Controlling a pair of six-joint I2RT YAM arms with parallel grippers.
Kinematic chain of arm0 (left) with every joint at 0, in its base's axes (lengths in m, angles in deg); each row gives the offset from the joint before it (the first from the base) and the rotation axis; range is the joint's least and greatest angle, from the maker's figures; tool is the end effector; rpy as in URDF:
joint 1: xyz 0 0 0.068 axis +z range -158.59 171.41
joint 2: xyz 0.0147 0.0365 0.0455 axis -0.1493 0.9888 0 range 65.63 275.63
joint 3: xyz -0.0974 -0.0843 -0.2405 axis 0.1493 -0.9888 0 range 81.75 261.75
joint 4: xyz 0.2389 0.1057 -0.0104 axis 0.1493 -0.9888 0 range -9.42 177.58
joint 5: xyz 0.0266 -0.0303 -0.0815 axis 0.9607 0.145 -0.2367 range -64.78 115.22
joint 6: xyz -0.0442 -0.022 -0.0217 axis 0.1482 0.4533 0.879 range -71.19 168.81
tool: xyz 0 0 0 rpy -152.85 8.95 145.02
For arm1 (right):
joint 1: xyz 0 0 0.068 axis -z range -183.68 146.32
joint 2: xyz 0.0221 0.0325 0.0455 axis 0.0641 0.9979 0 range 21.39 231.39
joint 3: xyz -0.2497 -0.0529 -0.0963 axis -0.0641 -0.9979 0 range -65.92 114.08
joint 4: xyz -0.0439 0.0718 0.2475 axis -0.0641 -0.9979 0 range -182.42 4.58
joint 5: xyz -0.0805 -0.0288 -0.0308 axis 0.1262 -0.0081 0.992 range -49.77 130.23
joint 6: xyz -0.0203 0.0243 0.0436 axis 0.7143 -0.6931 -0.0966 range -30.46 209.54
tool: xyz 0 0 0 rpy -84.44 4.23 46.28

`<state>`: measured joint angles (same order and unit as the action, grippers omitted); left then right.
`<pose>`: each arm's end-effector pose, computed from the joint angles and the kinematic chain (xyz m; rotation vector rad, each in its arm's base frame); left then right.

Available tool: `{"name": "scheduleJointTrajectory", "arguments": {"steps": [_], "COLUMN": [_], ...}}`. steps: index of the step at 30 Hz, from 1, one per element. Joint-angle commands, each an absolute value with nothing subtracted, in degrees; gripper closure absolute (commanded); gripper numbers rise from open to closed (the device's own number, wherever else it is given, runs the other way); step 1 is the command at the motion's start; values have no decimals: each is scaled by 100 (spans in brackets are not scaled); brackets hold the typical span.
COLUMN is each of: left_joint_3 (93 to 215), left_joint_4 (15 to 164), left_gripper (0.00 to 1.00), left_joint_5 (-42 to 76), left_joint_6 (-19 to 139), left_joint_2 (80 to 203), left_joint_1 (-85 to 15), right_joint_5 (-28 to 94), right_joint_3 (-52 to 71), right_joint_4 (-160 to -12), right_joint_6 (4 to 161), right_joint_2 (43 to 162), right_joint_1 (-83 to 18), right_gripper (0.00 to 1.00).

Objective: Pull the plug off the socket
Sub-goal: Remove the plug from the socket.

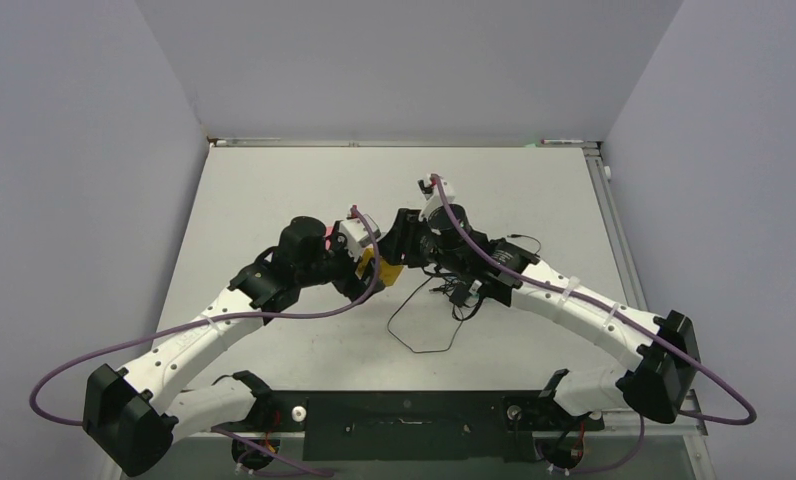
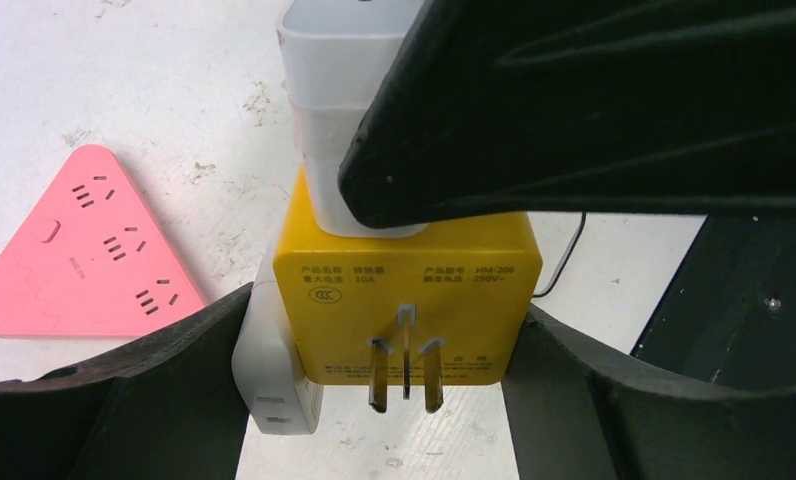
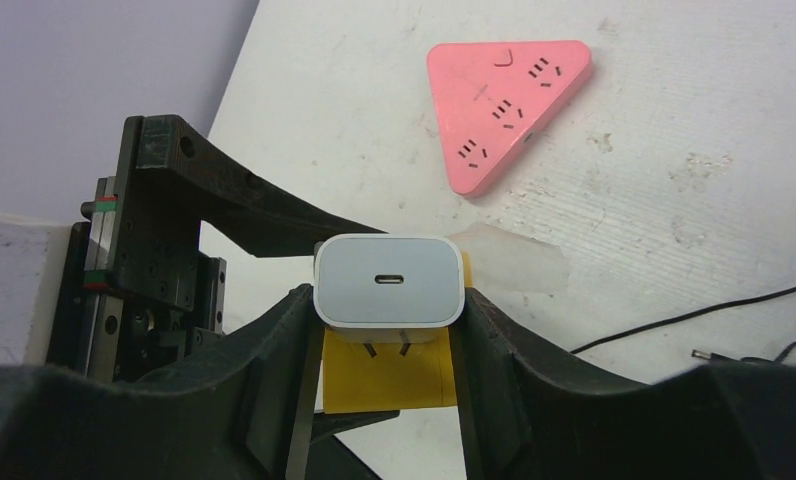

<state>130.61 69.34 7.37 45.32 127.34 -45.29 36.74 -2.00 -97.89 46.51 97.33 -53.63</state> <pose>0.1854 -0.1518 0.2942 0.9174 1.9529 -0.6703 0.1962 0.2368 0.3318 -0.1737 2.1669 1.0598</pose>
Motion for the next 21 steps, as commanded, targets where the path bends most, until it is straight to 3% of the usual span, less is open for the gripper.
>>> {"name": "scheduleJointTrajectory", "arguments": {"steps": [1, 12, 21], "left_joint_3": [13193, 13175, 13145], "left_joint_4": [7438, 7567, 7677], "left_gripper": [100, 100, 100], "left_joint_5": [795, 602, 389], "left_joint_6": [4544, 4700, 4815], "left_joint_2": [12612, 12600, 12593], "left_joint_1": [-4519, -4322, -4137], "right_joint_5": [4817, 6276, 6705], "right_joint_3": [303, 922, 1098], "right_joint_4": [-10361, -11074, -11245], "right_joint_6": [4963, 5228, 5268], "right_joint_2": [9792, 10080, 10235], "right_joint_1": [-5770, -6508, -6784], "right_gripper": [95, 95, 95]}}
